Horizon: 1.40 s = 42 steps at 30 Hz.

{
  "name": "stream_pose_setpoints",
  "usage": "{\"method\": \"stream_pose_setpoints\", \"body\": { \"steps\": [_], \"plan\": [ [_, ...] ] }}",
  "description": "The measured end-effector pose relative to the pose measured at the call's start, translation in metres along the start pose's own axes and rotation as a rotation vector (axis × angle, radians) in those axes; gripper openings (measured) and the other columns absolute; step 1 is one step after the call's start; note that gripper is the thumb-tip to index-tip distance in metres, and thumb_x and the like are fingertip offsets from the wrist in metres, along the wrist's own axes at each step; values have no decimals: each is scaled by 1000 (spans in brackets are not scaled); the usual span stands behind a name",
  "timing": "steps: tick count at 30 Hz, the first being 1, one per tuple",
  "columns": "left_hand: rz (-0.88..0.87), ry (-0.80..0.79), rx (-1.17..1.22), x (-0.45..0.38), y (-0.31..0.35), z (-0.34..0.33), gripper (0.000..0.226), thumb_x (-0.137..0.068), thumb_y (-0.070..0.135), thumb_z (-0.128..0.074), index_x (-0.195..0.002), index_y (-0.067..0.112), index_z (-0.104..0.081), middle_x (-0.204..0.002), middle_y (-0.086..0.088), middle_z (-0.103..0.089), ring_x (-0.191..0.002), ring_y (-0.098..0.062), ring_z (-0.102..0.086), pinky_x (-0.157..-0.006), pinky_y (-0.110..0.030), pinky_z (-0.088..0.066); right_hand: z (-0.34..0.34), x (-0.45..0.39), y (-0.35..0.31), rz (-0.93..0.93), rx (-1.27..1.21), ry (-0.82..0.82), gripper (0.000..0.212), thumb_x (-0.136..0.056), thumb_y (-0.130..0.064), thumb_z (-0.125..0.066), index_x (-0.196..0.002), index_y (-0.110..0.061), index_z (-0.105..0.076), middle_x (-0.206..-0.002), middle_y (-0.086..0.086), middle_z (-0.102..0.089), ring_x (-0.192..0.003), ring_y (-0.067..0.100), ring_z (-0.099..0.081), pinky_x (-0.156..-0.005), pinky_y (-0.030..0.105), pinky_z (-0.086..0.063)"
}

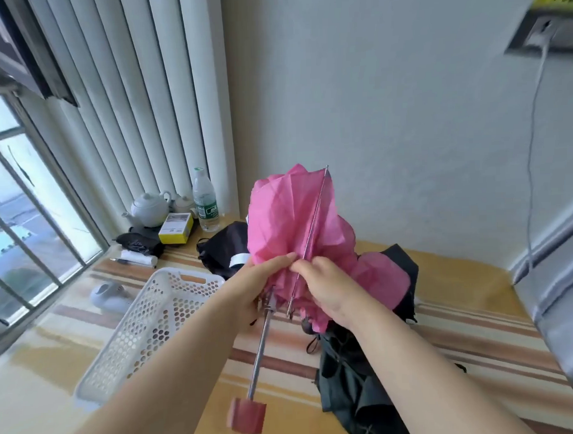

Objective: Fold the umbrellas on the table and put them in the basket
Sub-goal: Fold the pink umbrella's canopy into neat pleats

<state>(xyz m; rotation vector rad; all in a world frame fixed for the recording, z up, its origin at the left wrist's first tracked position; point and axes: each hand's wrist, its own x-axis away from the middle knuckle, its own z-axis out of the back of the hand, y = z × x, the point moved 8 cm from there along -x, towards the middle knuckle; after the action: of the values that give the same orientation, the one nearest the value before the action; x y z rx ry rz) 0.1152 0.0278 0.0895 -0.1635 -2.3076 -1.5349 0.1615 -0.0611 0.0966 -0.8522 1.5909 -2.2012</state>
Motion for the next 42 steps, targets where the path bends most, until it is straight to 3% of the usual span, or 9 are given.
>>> {"method": "stream_pose_setpoints", "body": {
  "steps": [3, 6, 10, 13, 16, 20, 29, 35, 42],
  "plan": [
    [-71, 32, -9, -1, 9, -4, 47, -69, 9, -77, -112, 0, -59, -88, -22, -70, -74, -33, -68, -74, -51, -57, 8, 12, -13, 12, -105, -84, 32, -93, -15, -38, -86, 7, -60, -83, 20, -69, -87, 32, -67, -88, 47, -55],
    [-119, 87, 4, -2, 13, -11, 14, -80, -1, -64, -93, -1, -61, -64, -12, -64, -52, -20, -60, -56, -33, -56, 39, 23, -27, 166, 124, 104, 33, -88, -30, -54, -80, 0, -64, -93, 27, -68, -95, 43, -65, -89, 53, -52],
    [-81, 144, 130, -7, 9, -20, 7, -87, 0, -59, -80, -2, -58, -55, -8, -52, -40, -13, -50, -41, -20, -46, 86, 52, -37, 307, 235, 518, 28, -85, -30, -71, -108, -17, -65, -95, -6, -66, -85, 10, -64, -73, 15, -51],
    [-48, 174, 181, -8, 1, -24, 13, -88, 2, -58, -75, -2, -59, -52, -8, -56, -40, -14, -54, -41, -20, -47, 114, 47, 0, 27, 168, 628, 80, -63, -68, -75, -116, -13, -50, -112, 2, -57, -96, 21, -62, -75, 31, -56],
    [-11, 128, 184, -9, -9, -34, 15, -89, 5, -56, -75, 1, -60, -60, -11, -55, -48, -19, -53, -45, -23, -48, 98, 31, 41, -295, -126, 374, 137, -28, -91, -68, -139, -17, -41, -136, 8, -55, -116, 31, -59, -89, 46, -51],
    [87, 54, 165, -10, -23, -49, 10, -89, 4, -55, -85, 1, -63, -65, -9, -66, -52, -19, -64, -52, -28, -56, 68, 21, 43, -314, -398, 171, 95, -43, -67, -83, -120, -17, -61, -103, 12, -73, -92, 32, -71, -81, 53, -56],
    [163, 49, 14, -19, -8, -53, 28, -87, 19, -65, -110, 3, -64, -91, -12, -69, -80, -24, -66, -74, -38, -58, 91, 14, 28, -130, -576, 342, 5, -84, -11, -70, -88, -8, -68, -70, 8, -71, -60, 22, -67, -50, 26, -53],
    [71, 0, 125, -17, 4, -62, 16, -93, 14, -58, -100, 2, -65, -89, -15, -72, -77, -25, -70, -79, -41, -56, 87, 13, 3, -64, -549, 270, 18, -86, -19, -70, -85, -2, -66, -51, 9, -65, -42, 19, -63, -43, 27, -52],
    [-96, 202, -29, -25, 13, -53, 7, -79, -8, -66, -83, -3, -64, -61, -14, -66, -55, -25, -64, -55, -36, -57, 70, 8, -4, -26, -640, 203, 59, -58, -36, -86, -106, -11, -62, -96, 15, -73, -93, 35, -68, -87, 56, -53]
  ]
}}
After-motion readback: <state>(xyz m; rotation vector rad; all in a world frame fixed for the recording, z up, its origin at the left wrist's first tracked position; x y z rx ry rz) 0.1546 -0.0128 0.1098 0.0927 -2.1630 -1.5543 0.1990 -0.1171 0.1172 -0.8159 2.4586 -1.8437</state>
